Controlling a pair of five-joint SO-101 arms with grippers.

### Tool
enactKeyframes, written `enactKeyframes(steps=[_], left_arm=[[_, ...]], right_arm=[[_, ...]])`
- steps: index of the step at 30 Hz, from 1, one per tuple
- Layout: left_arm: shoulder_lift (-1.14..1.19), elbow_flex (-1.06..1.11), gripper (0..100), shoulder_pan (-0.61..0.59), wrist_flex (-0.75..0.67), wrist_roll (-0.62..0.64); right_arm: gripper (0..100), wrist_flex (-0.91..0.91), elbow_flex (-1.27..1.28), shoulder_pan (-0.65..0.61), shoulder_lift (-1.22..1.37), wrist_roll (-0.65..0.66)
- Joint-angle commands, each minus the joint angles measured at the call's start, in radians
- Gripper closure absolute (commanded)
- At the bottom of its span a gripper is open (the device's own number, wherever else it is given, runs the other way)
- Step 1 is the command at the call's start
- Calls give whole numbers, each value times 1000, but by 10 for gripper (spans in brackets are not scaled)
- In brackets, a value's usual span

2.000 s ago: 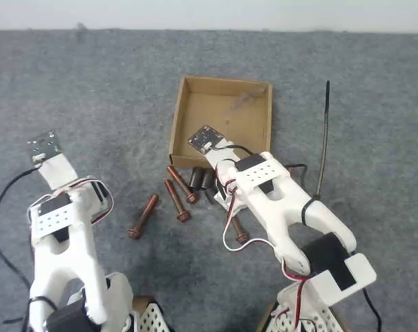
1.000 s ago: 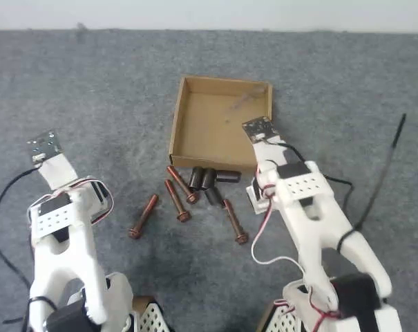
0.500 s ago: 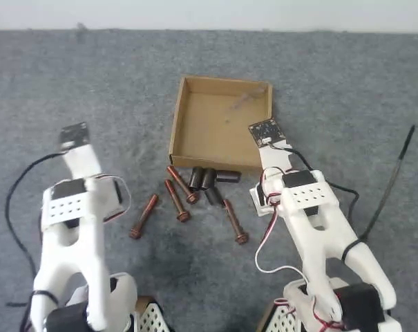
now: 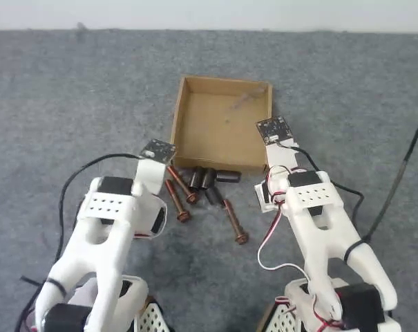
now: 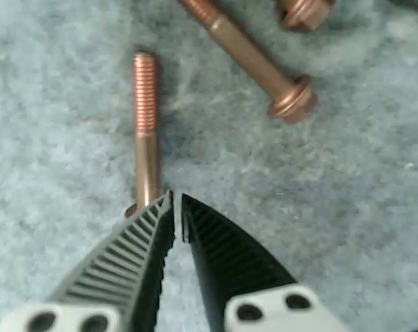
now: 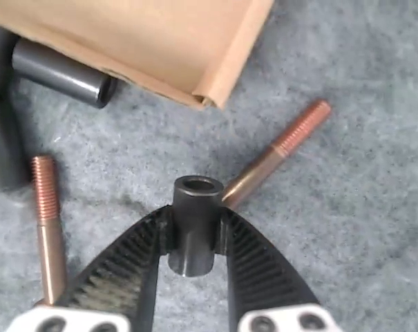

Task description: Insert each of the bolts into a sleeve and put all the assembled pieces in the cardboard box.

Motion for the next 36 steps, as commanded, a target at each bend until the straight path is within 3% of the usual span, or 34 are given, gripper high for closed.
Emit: enactKeyframes(steps=[1, 7, 14, 22, 26, 36], left_arm=[[-31, 54, 990, 5, -120, -11], [-31, 134, 990, 3, -242, -6], [-29, 143, 990, -20, -255, -3], [41, 119, 990, -281, -261, -14], [199, 22, 990, -304, -249, -31], [399, -219, 989, -307, -305, 264]], right_arm=[[992, -15, -5, 12, -48, -2], [992, -15, -5, 12, -48, -2], [992, -15, -3, 12, -48, -2], [992, -15, -3, 13, -48, -2], [992, -15, -3, 13, -48, -2], [992, -15, -3, 13, -48, -2]])
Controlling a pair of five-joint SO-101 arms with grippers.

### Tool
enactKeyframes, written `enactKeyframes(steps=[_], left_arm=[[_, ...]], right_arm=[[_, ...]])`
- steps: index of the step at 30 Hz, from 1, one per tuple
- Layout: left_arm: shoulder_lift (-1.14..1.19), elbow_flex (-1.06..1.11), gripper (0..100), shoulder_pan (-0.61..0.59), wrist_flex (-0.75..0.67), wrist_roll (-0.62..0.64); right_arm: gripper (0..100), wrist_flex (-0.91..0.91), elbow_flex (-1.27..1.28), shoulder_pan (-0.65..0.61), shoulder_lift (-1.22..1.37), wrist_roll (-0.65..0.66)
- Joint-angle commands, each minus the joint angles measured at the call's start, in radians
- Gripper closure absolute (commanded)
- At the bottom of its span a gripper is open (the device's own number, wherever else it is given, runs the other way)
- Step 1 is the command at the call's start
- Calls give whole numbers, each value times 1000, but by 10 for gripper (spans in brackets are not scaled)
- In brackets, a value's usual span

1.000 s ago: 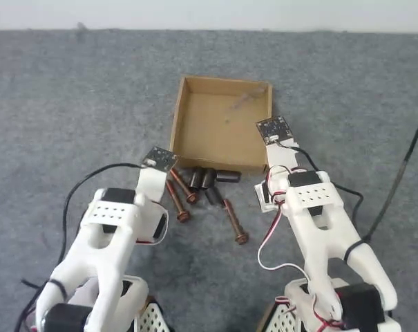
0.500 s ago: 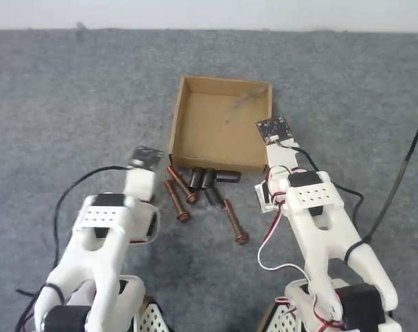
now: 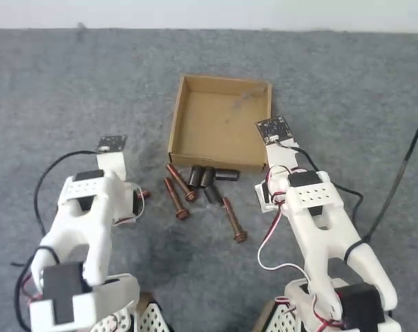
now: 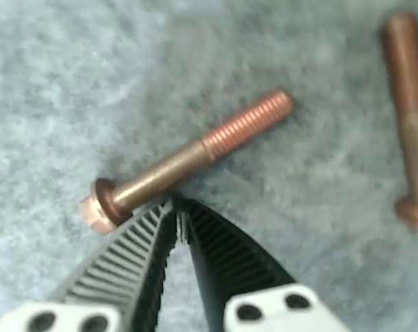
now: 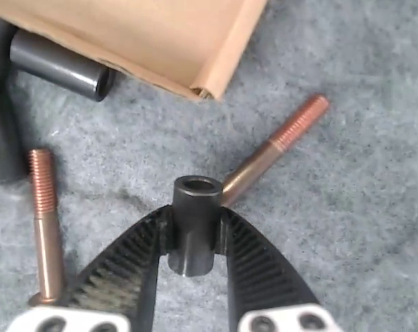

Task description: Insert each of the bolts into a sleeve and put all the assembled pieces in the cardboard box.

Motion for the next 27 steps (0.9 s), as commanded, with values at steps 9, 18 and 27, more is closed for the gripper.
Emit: enactKeyframes(steps=[9, 18, 27], left_arm=[[84, -211, 989, -12, 6, 213], [-6, -213, 989, -6, 38, 218], [137, -211, 989, 0, 46, 219]], right_arm=[[992, -15, -3, 12, -48, -2], [992, -16, -3, 10, -48, 0], [992, -27, 2, 10, -48, 0]])
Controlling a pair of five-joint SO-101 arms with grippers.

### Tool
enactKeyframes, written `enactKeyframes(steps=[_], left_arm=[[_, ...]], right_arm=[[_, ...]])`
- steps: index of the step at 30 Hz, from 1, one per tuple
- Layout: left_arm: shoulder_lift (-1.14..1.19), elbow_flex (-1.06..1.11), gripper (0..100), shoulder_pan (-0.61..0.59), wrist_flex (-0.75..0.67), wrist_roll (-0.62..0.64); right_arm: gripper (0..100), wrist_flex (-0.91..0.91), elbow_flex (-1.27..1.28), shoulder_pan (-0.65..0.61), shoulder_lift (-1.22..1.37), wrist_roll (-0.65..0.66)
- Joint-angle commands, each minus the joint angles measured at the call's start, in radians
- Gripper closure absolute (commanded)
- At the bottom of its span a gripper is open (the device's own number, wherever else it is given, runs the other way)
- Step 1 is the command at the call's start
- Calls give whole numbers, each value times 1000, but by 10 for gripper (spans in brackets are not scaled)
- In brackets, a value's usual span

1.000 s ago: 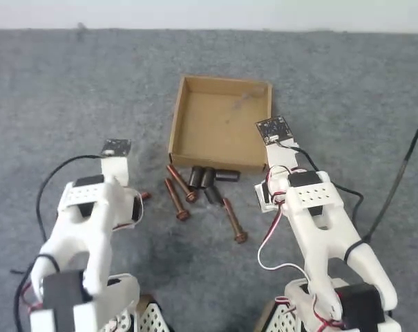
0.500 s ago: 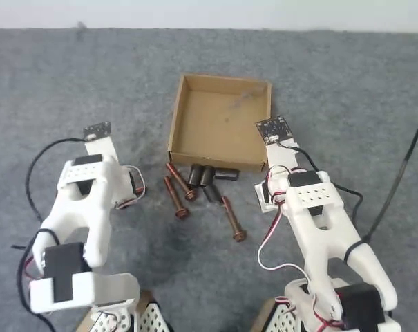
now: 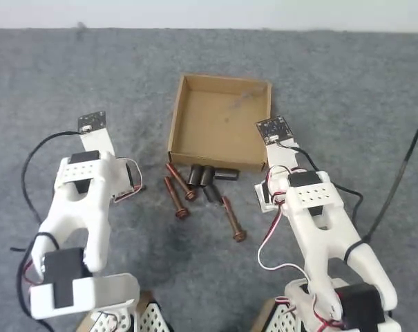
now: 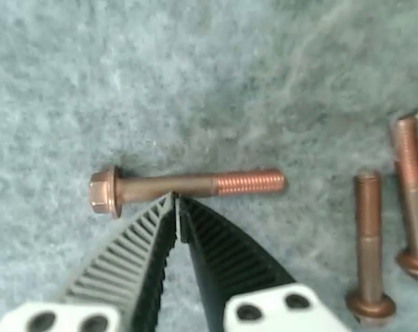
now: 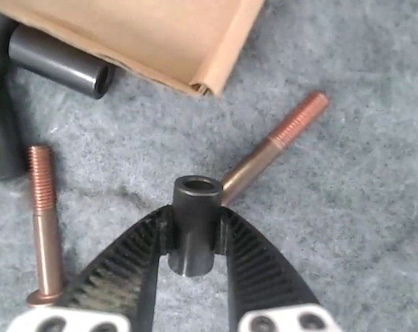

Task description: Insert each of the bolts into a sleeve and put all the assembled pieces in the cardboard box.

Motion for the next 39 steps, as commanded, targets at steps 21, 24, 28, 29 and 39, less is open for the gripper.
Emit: enactKeyframes(steps=[21, 24, 28, 29, 39], left_arm=[[100, -82, 990, -87, 49, 26], [144, -136, 990, -89, 46, 64], [227, -236, 989, -89, 46, 107], [252, -265, 989, -89, 46, 120], [316, -487, 989, -37, 121, 187]], right_arm=[[992, -39, 14, -12, -48, 34], [992, -41, 21, -16, -48, 34], [992, -41, 23, -15, -48, 34], [992, -41, 23, -15, -48, 34], [992, -41, 23, -16, -48, 35]])
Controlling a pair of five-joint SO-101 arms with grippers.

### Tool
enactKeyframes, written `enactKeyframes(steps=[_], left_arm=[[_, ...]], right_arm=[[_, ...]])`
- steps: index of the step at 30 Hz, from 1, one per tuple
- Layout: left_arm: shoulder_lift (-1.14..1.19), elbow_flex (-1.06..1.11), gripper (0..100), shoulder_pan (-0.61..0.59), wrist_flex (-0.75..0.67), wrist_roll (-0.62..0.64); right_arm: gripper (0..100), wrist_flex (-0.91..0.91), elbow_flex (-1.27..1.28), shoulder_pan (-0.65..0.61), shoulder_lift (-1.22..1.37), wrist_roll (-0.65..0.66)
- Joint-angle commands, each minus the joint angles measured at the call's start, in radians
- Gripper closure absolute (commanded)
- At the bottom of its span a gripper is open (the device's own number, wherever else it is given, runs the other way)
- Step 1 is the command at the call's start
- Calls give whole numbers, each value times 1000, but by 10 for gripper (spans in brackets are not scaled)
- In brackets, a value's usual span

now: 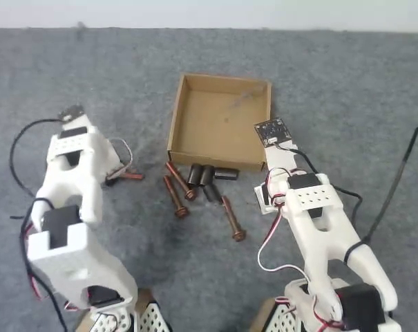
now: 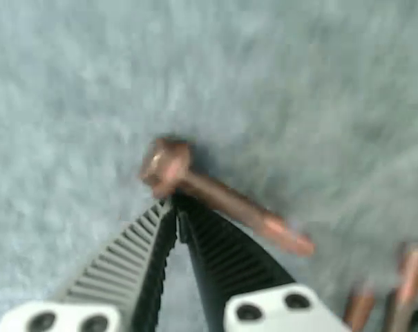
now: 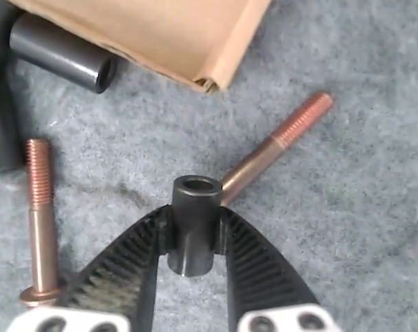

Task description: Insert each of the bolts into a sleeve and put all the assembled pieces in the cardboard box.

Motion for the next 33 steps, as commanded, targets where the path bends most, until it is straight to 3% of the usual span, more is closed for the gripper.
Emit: enactKeyframes(steps=[1, 9, 12, 23, 33], left_arm=[[-38, -91, 989, 54, 46, 11], [57, -101, 989, 124, -51, 14], [63, -133, 989, 118, -17, 12], [-262, -19, 988, 126, 9, 14], [-328, 262, 987, 106, -382, 250]], right_arm=[[992, -15, -3, -13, -48, 14], [992, -15, -8, -15, -48, 14], [992, -15, -8, -15, -50, 17], [992, -30, -2, -33, -50, 46], [992, -33, -2, -31, -48, 46]])
